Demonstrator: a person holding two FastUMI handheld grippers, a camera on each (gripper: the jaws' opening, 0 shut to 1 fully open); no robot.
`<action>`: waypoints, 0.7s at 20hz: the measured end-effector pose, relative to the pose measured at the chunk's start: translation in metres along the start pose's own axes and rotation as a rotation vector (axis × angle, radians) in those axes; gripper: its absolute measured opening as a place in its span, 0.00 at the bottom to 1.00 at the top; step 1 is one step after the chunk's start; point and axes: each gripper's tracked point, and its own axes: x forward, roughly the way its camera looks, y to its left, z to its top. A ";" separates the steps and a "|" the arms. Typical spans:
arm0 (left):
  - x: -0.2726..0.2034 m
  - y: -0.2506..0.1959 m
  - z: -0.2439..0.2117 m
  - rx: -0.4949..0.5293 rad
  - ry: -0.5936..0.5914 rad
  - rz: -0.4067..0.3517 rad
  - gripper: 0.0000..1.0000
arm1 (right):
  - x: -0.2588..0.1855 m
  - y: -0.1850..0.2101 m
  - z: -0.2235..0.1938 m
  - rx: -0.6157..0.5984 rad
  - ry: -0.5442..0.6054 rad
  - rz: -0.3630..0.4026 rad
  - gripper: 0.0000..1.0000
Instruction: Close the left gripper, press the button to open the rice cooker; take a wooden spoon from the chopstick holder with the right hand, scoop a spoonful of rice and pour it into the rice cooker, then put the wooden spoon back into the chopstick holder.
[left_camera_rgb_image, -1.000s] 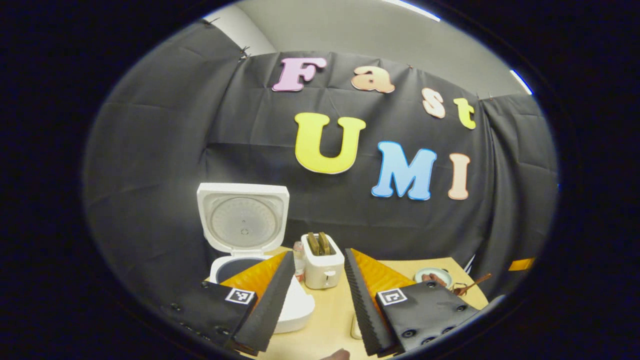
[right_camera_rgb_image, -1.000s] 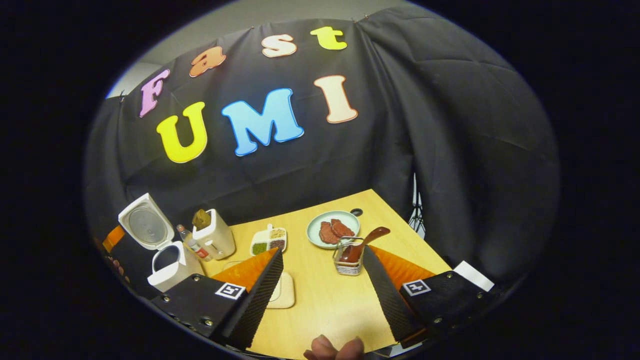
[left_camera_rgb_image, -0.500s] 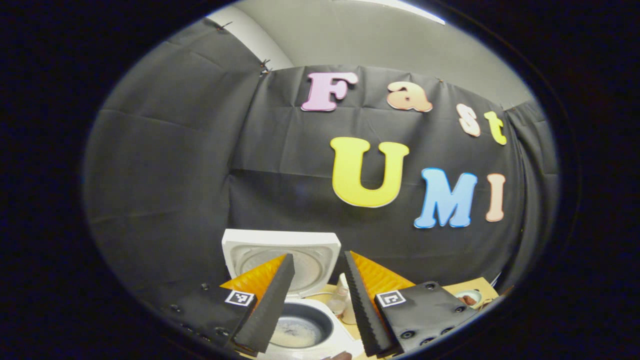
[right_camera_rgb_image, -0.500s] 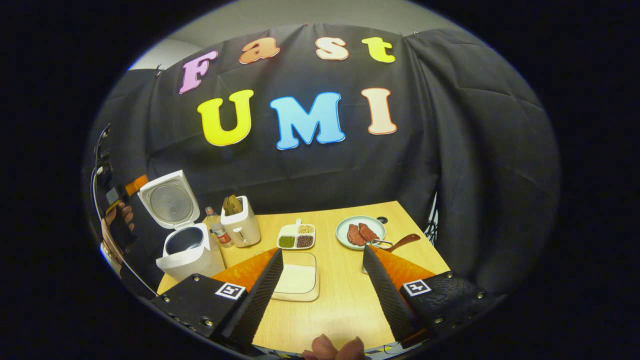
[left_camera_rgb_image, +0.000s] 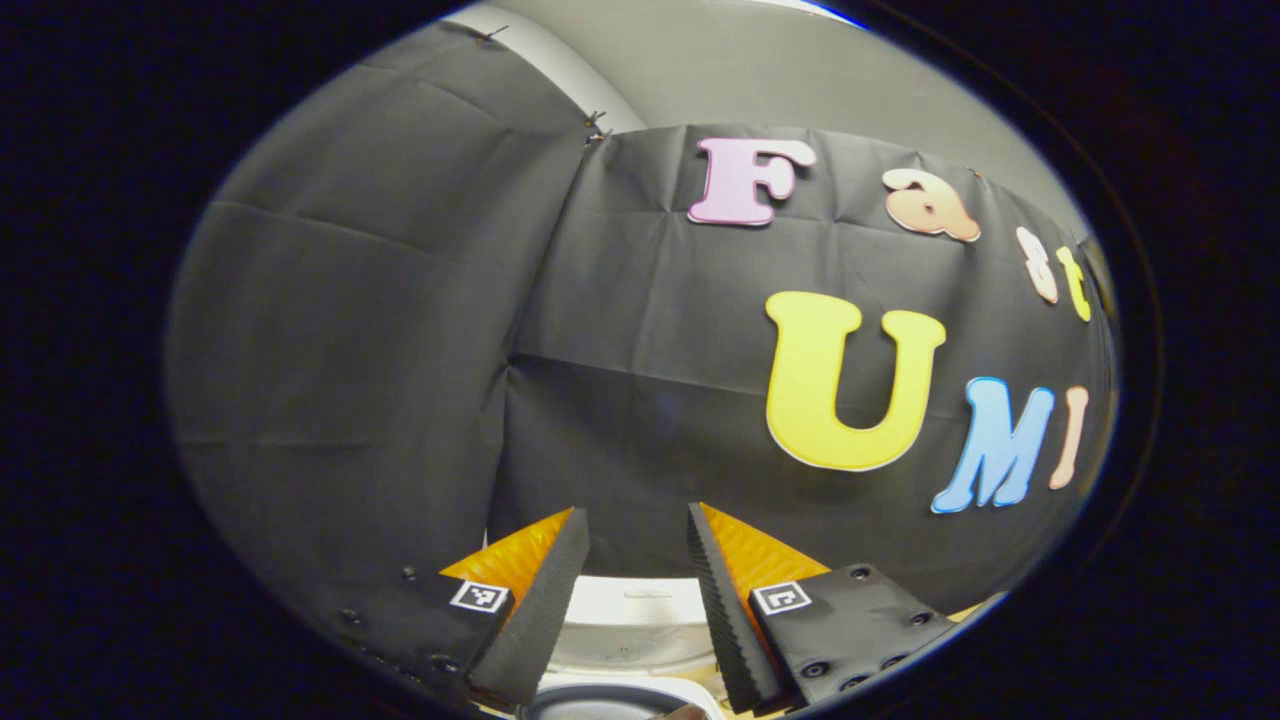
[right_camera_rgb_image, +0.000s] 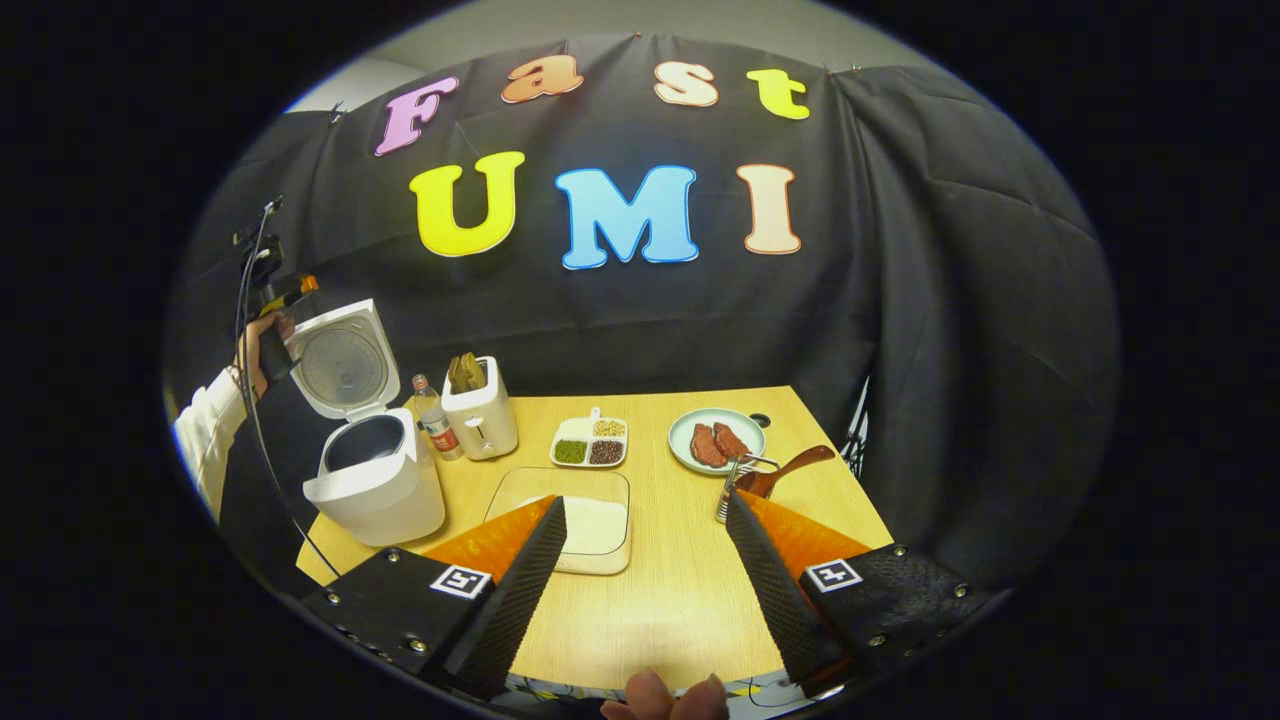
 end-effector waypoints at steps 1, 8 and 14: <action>0.013 0.007 -0.013 0.020 0.032 0.024 0.74 | -0.001 -0.002 0.001 -0.004 -0.003 -0.004 0.99; 0.026 0.019 -0.047 0.174 0.061 0.078 0.76 | 0.005 0.004 -0.011 0.038 0.044 0.014 0.98; 0.022 0.018 -0.043 0.184 -0.011 0.070 0.67 | 0.013 0.020 -0.014 0.021 0.063 0.049 0.99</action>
